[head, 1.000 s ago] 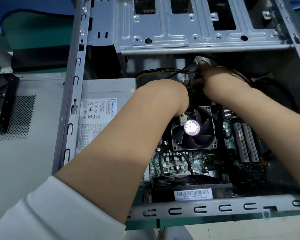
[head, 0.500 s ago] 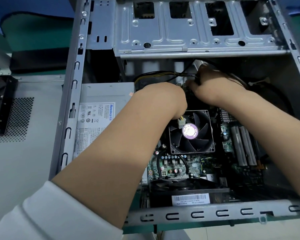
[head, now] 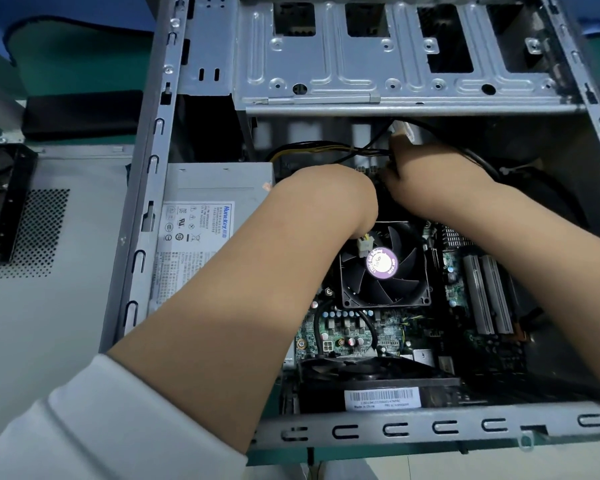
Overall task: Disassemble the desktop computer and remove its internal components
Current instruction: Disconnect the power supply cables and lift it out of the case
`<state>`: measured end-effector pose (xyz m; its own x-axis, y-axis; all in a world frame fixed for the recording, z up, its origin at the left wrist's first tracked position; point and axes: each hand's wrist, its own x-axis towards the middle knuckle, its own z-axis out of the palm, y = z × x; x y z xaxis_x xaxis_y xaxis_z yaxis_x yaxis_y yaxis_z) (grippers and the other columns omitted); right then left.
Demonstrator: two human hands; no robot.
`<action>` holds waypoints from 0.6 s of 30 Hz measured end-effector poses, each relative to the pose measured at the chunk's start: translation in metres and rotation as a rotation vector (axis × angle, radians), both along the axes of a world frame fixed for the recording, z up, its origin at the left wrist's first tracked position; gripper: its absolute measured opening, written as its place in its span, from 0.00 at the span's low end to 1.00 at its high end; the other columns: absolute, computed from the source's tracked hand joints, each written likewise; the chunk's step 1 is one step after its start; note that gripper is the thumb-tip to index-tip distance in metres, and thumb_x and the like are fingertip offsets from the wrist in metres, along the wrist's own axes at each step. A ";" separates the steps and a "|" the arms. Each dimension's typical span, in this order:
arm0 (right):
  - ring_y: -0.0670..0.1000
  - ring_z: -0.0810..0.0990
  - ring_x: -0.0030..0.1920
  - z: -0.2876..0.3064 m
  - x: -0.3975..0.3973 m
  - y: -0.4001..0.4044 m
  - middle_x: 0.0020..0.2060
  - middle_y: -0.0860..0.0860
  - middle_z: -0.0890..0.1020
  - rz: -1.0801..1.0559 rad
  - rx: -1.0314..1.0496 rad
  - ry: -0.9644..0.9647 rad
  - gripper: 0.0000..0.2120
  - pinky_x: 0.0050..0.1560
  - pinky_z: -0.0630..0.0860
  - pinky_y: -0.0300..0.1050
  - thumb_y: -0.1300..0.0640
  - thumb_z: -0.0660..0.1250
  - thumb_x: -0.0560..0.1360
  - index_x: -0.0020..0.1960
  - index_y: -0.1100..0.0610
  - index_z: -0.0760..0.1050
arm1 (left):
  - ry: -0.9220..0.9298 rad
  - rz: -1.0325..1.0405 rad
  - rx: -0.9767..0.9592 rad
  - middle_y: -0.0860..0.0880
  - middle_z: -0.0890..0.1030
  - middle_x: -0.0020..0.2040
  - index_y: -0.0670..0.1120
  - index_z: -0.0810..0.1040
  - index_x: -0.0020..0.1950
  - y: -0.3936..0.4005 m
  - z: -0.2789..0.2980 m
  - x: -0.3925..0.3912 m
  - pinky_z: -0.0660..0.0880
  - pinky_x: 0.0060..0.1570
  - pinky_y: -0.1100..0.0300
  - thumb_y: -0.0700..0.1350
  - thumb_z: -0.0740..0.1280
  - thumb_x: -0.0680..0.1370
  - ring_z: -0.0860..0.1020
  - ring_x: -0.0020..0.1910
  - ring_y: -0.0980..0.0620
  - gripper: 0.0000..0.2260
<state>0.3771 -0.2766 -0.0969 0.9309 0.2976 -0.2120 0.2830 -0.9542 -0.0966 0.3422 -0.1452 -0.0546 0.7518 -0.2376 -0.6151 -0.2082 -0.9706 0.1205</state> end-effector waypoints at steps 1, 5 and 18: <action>0.54 0.65 0.29 0.000 0.000 0.000 0.33 0.58 0.70 0.015 -0.033 0.002 0.15 0.28 0.58 0.44 0.59 0.58 0.77 0.61 0.63 0.64 | 0.001 -0.002 0.005 0.48 0.67 0.34 0.44 0.71 0.48 0.000 0.000 -0.001 0.66 0.41 0.55 0.44 0.56 0.82 0.71 0.42 0.46 0.07; 0.57 0.70 0.36 0.003 0.006 -0.004 0.41 0.62 0.75 -0.024 -0.063 0.056 0.18 0.35 0.65 0.45 0.68 0.58 0.74 0.63 0.65 0.64 | -0.014 -0.004 0.006 0.49 0.66 0.35 0.45 0.69 0.48 -0.001 0.003 -0.002 0.66 0.43 0.55 0.44 0.55 0.82 0.70 0.44 0.46 0.07; 0.61 0.78 0.51 -0.002 0.006 -0.003 0.52 0.63 0.78 -0.109 -0.025 0.030 0.13 0.40 0.66 0.44 0.69 0.59 0.73 0.57 0.64 0.68 | -0.017 0.043 -0.015 0.49 0.65 0.35 0.46 0.67 0.48 0.001 0.004 -0.004 0.63 0.42 0.57 0.48 0.53 0.82 0.68 0.43 0.48 0.08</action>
<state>0.3827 -0.2791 -0.0994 0.9506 0.1893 -0.2460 0.1749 -0.9814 -0.0796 0.3379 -0.1439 -0.0505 0.7718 -0.2137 -0.5988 -0.1682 -0.9769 0.1317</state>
